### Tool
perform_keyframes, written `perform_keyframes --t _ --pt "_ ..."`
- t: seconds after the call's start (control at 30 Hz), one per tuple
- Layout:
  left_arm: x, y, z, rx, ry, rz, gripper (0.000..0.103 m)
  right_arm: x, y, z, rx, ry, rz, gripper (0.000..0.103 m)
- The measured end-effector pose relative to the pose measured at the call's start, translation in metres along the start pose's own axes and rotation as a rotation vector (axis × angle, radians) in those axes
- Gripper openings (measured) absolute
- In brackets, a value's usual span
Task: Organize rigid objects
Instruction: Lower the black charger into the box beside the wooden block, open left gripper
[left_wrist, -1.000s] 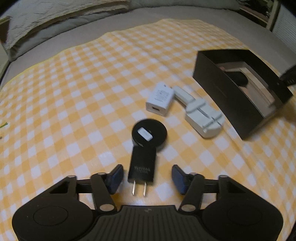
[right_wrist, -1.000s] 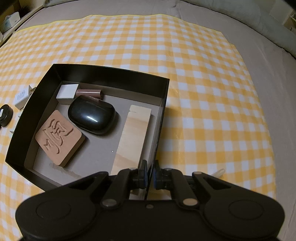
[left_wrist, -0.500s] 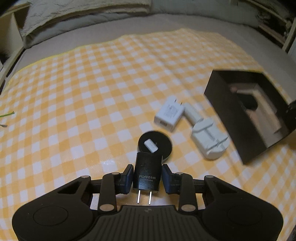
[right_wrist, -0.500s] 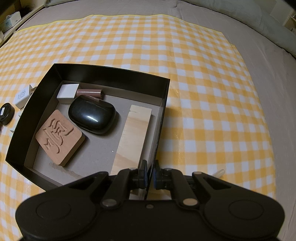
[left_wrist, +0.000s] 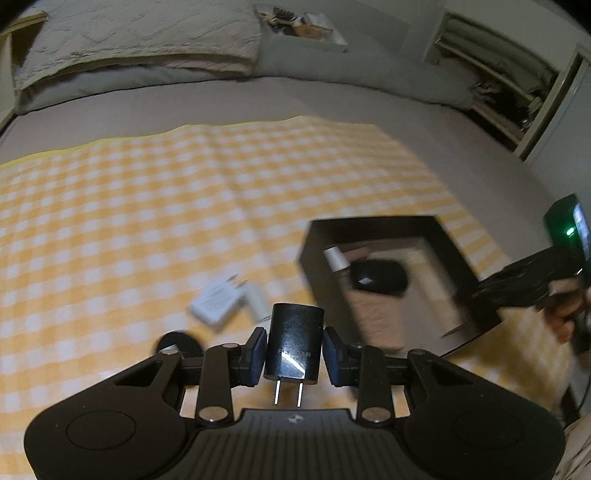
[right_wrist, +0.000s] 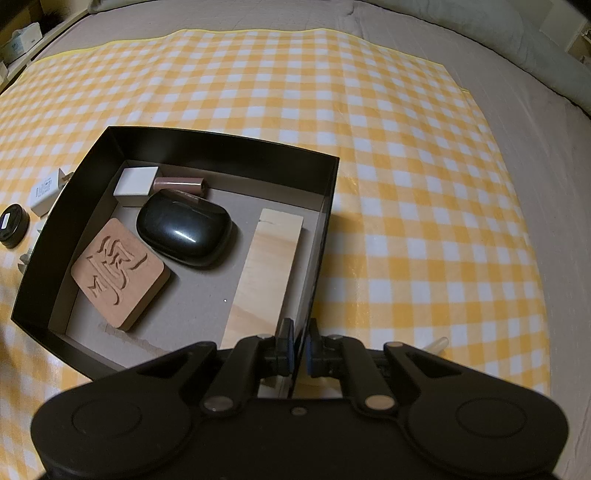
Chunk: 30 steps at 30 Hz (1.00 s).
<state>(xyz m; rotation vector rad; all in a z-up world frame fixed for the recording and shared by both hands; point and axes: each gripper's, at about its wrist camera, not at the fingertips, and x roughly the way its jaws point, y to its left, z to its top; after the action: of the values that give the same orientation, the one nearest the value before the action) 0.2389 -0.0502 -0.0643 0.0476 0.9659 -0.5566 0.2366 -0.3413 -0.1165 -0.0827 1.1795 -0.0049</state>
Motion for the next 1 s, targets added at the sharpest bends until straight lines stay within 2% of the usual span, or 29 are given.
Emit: perform_keyframes --t 0.23,0.5,0.77,1.0 --pt "0.017 -0.047 0.025 0.002 -0.021 -0.069 0.034 0.000 0.001 0.000 0.000 0.000 -0.002 0.006" --pt "0.053 -0.086 0.041 -0.064 0.015 -0.129 0.034 -0.001 0.000 -0.001 0.000 -0.001 0.003 0.007" --pt "0.098 -0.115 0.043 -0.135 0.073 -0.167 0.034 0.000 0.001 0.001 0.005 -0.001 0.014 0.007" --pt "0.133 -0.128 0.032 -0.174 0.111 -0.187 0.034 -0.001 -0.001 -0.001 0.017 -0.003 0.028 0.007"
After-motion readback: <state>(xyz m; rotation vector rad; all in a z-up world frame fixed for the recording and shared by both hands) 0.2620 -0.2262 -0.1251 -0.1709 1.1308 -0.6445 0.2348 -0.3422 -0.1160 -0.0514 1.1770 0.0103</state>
